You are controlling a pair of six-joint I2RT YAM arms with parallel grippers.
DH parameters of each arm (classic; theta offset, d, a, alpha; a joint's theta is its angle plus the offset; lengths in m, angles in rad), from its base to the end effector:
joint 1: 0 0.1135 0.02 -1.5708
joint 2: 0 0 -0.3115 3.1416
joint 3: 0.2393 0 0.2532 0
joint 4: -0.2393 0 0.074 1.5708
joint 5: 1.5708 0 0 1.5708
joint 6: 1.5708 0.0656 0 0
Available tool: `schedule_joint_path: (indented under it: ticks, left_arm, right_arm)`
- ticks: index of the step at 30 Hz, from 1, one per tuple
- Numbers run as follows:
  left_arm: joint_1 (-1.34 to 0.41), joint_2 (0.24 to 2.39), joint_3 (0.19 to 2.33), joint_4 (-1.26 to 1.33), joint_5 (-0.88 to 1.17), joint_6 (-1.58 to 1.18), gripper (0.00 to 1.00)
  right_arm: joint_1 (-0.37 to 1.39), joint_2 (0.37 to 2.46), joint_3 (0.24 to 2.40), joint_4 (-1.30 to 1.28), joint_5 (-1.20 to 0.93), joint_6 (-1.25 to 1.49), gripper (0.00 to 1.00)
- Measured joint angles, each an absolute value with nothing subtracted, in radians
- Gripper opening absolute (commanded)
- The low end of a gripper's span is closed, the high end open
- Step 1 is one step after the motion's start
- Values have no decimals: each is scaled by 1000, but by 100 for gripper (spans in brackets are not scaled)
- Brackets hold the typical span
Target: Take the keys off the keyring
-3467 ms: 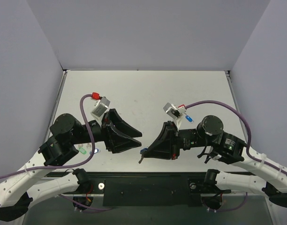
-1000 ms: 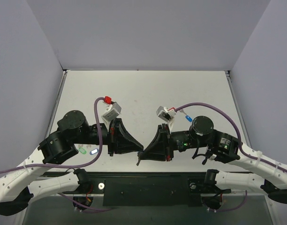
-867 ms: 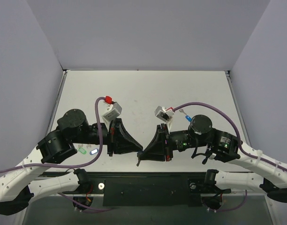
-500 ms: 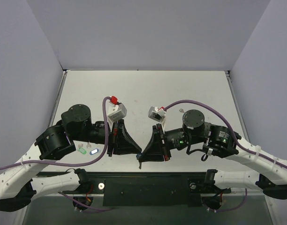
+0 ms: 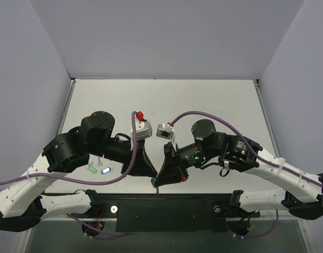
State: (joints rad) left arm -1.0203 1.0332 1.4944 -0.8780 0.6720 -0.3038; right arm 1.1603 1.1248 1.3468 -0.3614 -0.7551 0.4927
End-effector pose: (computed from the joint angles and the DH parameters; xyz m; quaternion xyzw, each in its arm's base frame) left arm 0.0534 -0.1651 0.4935 0.4459 0.6779 -0.5345 0.2363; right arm 0.0517 0.2315 0.4903 -0.4584 0.5835 0.6371 0.2086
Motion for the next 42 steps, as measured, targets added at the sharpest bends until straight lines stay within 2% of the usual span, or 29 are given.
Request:
schedule_joint_path:
  ticks: [10, 12, 14, 20, 28, 33, 42]
  left_arm:
    - [-1022, 1021, 1502, -891, 657, -310, 2]
    - [-1022, 1006, 1494, -873, 647, -323, 23]
    - [-1022, 985, 1478, -849, 631, -344, 34]
    - [-1022, 888, 1419, -780, 551, -411, 49]
    - [-1022, 712, 1234, -538, 478, -546, 49]
    - [-1022, 702, 1164, -422, 474, -604, 46]
    - [-1022, 712, 1151, -365, 478, -636, 44]
  right_arm:
    - [1160, 1143, 1365, -373, -772, 476, 0]
    - [1160, 1143, 1368, -363, -772, 471, 0]
    - [1160, 1143, 1373, -355, -773, 469, 0]
    - [1160, 1132, 1374, -356, -780, 470, 0]
    - [1160, 1114, 1375, -343, -788, 474, 0]
    - [1167, 1115, 1394, -340, -796, 475, 0]
    - [1173, 1122, 1412, -337, -801, 474, 0]
